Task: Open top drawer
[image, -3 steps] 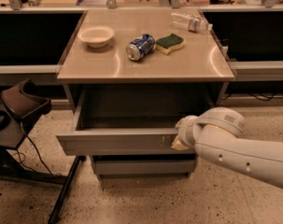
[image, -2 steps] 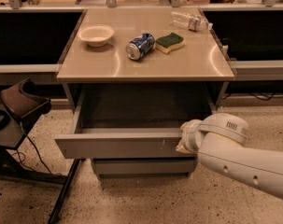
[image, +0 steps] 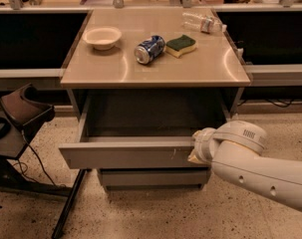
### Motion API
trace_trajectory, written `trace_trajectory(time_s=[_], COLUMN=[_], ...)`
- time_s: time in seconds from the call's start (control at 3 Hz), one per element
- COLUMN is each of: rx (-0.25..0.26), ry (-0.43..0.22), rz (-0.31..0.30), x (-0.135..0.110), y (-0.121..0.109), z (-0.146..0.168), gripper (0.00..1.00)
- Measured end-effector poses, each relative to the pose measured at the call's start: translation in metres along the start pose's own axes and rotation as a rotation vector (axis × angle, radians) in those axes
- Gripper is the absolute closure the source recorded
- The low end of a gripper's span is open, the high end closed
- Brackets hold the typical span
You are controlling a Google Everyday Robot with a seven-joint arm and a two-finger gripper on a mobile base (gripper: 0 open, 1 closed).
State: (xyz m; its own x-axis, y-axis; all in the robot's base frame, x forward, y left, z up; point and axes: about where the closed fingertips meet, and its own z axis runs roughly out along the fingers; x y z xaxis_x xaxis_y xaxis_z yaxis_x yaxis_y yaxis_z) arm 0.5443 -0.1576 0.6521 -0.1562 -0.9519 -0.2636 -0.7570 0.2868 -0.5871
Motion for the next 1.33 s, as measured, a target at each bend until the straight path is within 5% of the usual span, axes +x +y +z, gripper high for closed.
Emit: trace_trajectory(time_s=[1.33], rx=[0.009], ry=[-0.036], rz=[-0.017], x=[0.004], y=[0.025], z=[-0.026], gripper=[1.00])
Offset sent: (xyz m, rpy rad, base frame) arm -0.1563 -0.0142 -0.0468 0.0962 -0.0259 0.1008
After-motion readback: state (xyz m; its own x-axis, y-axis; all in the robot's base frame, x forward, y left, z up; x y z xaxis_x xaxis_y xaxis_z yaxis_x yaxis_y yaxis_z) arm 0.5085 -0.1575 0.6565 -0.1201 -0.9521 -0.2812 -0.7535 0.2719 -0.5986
